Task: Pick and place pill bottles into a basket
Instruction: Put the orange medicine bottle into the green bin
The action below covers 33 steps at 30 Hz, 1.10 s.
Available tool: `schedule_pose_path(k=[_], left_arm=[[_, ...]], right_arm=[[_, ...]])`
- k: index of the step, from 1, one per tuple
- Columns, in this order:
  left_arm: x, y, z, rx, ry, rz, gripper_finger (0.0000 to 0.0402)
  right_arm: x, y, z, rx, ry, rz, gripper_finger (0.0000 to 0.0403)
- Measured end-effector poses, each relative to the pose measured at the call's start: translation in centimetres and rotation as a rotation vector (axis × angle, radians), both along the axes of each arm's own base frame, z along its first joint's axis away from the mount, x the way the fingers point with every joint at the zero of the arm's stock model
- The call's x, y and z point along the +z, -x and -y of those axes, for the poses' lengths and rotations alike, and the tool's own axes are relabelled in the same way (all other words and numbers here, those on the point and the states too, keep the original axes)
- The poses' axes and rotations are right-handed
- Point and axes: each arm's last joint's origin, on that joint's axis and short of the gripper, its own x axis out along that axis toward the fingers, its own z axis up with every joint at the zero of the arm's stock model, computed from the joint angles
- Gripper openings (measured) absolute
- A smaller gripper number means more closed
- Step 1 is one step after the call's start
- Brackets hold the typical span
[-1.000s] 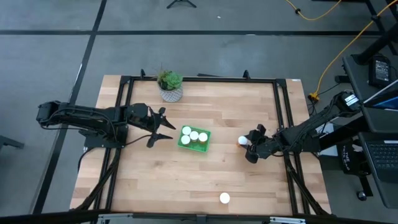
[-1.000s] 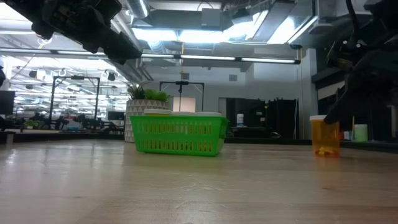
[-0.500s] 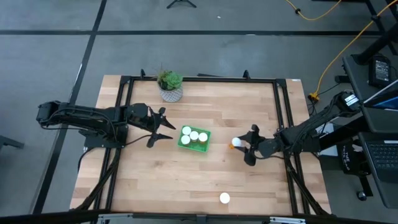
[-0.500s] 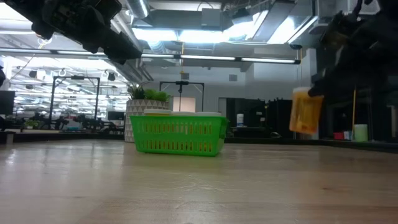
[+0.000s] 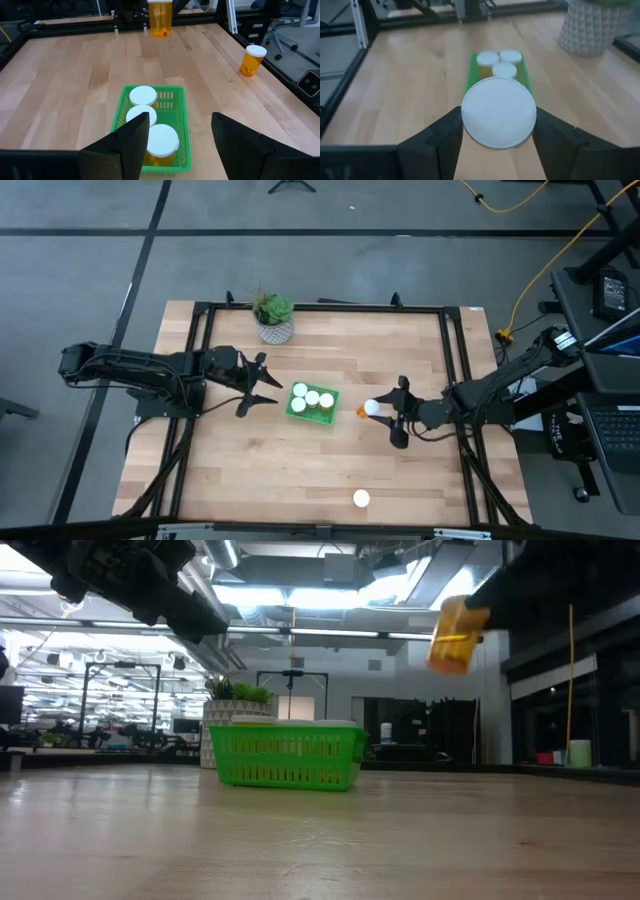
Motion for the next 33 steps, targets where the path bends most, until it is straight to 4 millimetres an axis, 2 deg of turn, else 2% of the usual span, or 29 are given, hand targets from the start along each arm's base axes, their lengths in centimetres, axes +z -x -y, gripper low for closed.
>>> schedule_pose_path(k=[5, 13, 23, 33], left_arm=[[0.0, 0.0, 0.0, -0.005, 0.002, 0.000, 0.0210], [0.0, 0.0, 0.0, -0.007, 0.003, -0.003, 0.0210], [0.0, 0.0, 0.0, -0.007, 0.002, -0.003, 0.0210], [0.0, 0.0, 0.0, -0.006, 0.002, -0.003, 0.0210]], right_arm=[[1.4, -1.0, -0.3, 0.014, 0.033, 0.024, 0.0212], [2.1, -4.3, 0.3, -0.025, 0.132, -0.008, 0.0212], [1.6, -8.9, 1.4, 0.024, 0.054, -0.022, 0.0212], [0.7, -13.6, 1.1, 0.087, 0.017, -0.076, 0.0212]])
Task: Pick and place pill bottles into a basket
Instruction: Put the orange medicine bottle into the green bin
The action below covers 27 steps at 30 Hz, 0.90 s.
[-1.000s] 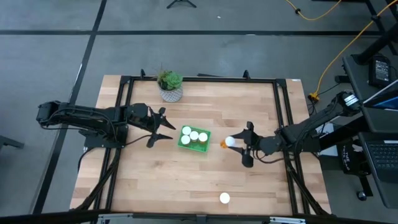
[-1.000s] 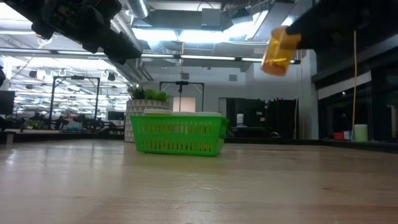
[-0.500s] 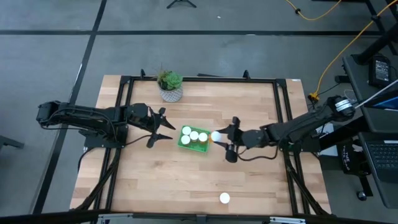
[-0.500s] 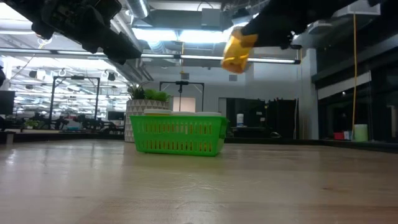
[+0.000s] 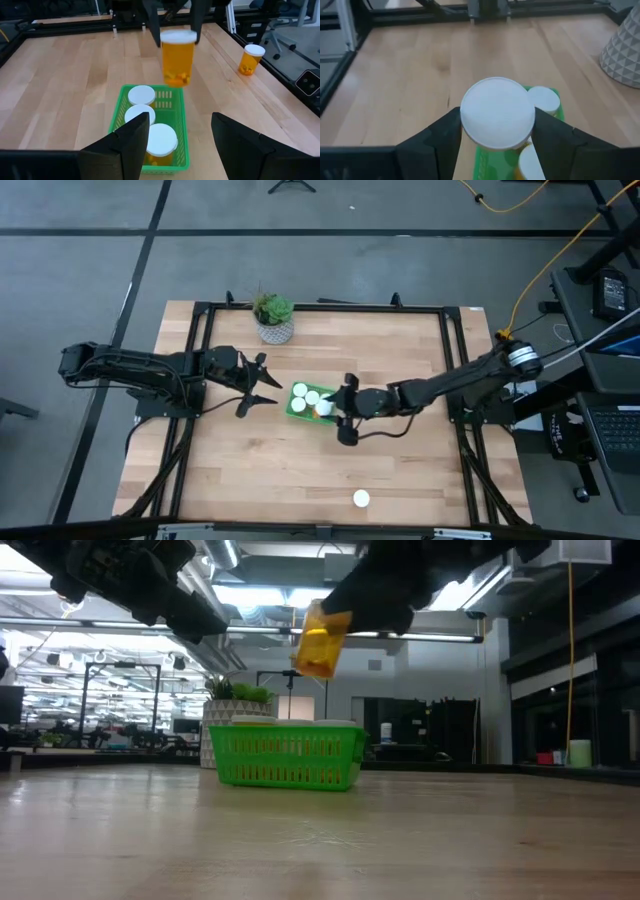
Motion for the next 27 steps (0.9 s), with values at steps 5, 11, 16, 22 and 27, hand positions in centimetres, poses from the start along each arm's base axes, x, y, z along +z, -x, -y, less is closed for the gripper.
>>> schedule_pose_path(k=[5, 11, 16, 22, 27], left_arm=[[-0.1, 0.0, 0.0, 0.000, 0.000, -0.009, 0.0210], [-0.2, 0.1, 0.0, -0.009, -0.022, -0.023, 0.0210], [-0.2, 0.1, 0.0, -0.010, -0.022, -0.023, 0.0210], [-0.3, 0.1, 0.0, -0.009, -0.022, -0.025, 0.0210], [-0.3, 0.1, 0.0, -0.009, -0.022, -0.025, 0.0210]], right_arm=[[-0.6, -1.3, 0.0, -0.009, 0.006, -0.038, 0.0212], [-1.5, -2.2, -0.3, -0.002, 0.001, -0.063, 0.0212], [-2.1, -2.3, -0.1, -0.023, -0.037, -0.090, 0.0212], [-2.1, -2.4, 0.3, -0.038, -0.039, -0.089, 0.0212], [-2.3, -2.5, 0.9, -0.053, -0.040, -0.098, 0.0212]])
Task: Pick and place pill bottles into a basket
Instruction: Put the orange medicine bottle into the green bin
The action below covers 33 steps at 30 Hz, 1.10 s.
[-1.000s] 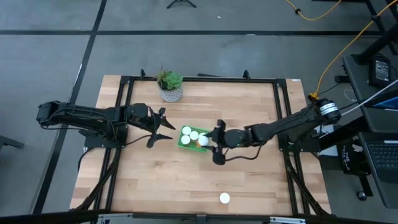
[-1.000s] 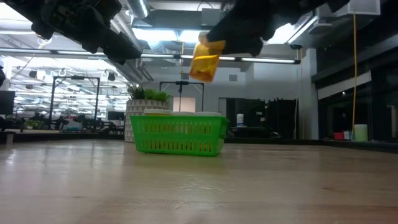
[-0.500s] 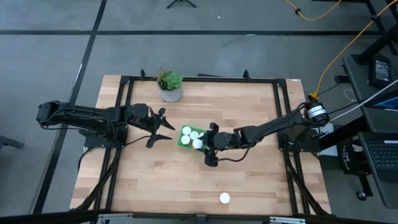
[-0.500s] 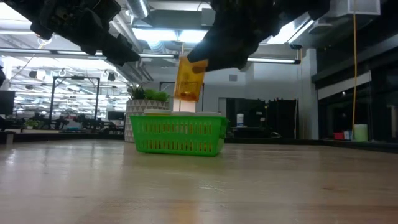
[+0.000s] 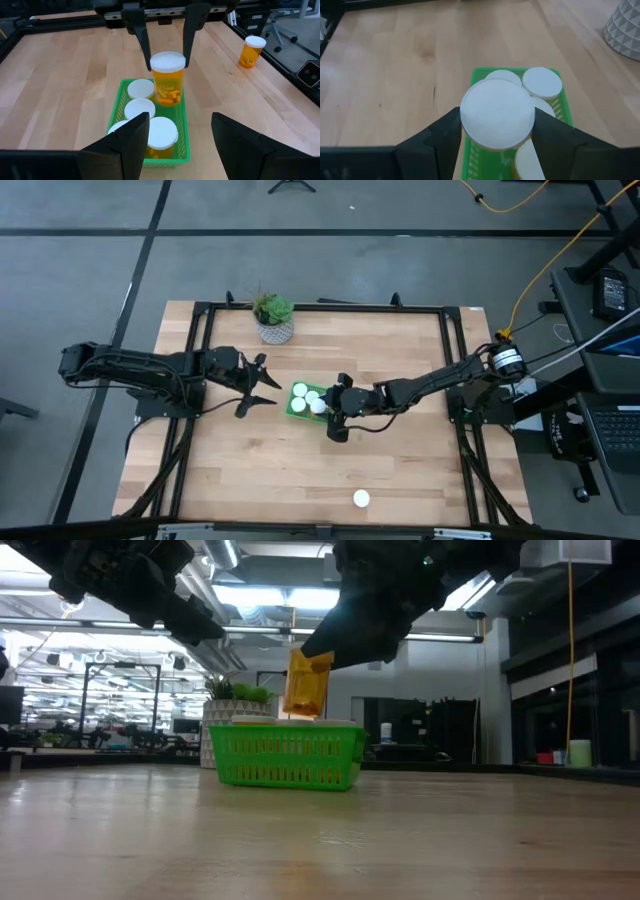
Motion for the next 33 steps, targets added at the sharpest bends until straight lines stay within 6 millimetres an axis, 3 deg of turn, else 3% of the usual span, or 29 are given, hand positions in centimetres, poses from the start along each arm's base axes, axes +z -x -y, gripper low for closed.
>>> schedule_pose_path(k=[22, 33], left_arm=[[0.0, 0.0, 0.0, 0.000, 0.000, -0.002, 0.0210], [0.0, 0.0, 0.0, 0.000, 0.000, -0.002, 0.0210]], right_arm=[[-2.1, -0.9, 1.1, -0.022, 0.002, -0.046, 0.0212], [-2.2, -1.0, 1.9, -0.030, 0.022, -0.047, 0.0212]])
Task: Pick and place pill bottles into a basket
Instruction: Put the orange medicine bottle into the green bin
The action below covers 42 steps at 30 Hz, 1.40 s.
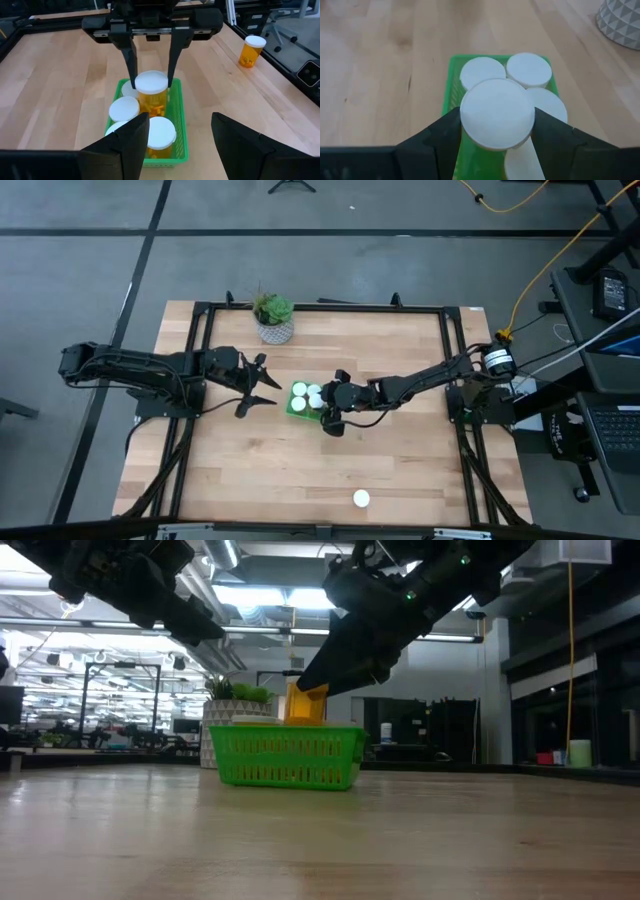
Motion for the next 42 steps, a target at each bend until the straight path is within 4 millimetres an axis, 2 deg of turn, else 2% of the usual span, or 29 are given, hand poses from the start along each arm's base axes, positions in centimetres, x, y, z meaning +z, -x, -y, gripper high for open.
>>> schedule_pose_path(k=[36, 42], left_arm=[[0.0, 0.0, 0.0, 0.000, 0.000, 0.000, 0.0210], [0.0, 0.0, 0.0, 0.000, 0.000, 0.000, 0.0210]], right_arm=[[0.1, -0.2, -0.2, 0.057, 0.000, 0.017, 0.0212], [-1.4, -0.9, -0.4, 0.089, 0.002, 0.025, 0.0212]])
